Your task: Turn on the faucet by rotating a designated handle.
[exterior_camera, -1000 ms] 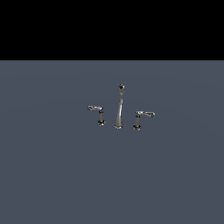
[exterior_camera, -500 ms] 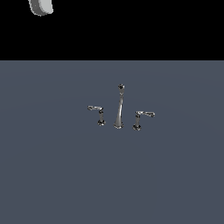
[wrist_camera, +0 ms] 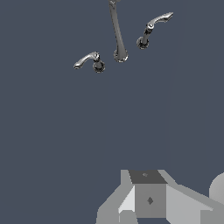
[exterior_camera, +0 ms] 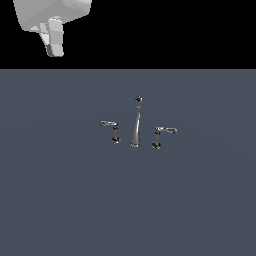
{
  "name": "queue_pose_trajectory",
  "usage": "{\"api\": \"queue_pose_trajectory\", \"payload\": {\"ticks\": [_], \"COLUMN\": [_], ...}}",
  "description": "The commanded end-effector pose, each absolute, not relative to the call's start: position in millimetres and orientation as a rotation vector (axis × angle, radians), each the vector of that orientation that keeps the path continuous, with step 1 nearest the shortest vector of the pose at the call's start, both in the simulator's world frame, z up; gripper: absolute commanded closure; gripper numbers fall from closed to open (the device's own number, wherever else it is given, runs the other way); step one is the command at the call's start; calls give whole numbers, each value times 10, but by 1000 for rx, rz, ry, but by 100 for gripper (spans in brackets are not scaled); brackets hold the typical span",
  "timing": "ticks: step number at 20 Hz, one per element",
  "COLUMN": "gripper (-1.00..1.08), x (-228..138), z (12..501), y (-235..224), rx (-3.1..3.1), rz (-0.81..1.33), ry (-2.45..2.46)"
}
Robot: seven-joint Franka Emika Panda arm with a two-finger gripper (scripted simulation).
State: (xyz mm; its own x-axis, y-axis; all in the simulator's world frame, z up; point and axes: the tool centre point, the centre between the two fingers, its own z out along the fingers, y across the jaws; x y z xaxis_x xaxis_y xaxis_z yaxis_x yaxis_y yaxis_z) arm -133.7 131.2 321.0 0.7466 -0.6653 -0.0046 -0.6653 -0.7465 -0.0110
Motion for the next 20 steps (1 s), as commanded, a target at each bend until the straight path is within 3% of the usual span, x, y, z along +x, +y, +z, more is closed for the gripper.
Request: {"api": "queue_pose_trajectory", "payload": {"ticks": [1,20], "gripper": [108,108], "x": [-1222,-369], "z": [3098,2310], "y": [1359,1481], "rx": [-2893,-2634], "rz": [1,3], "ry": [1189,1688]}}
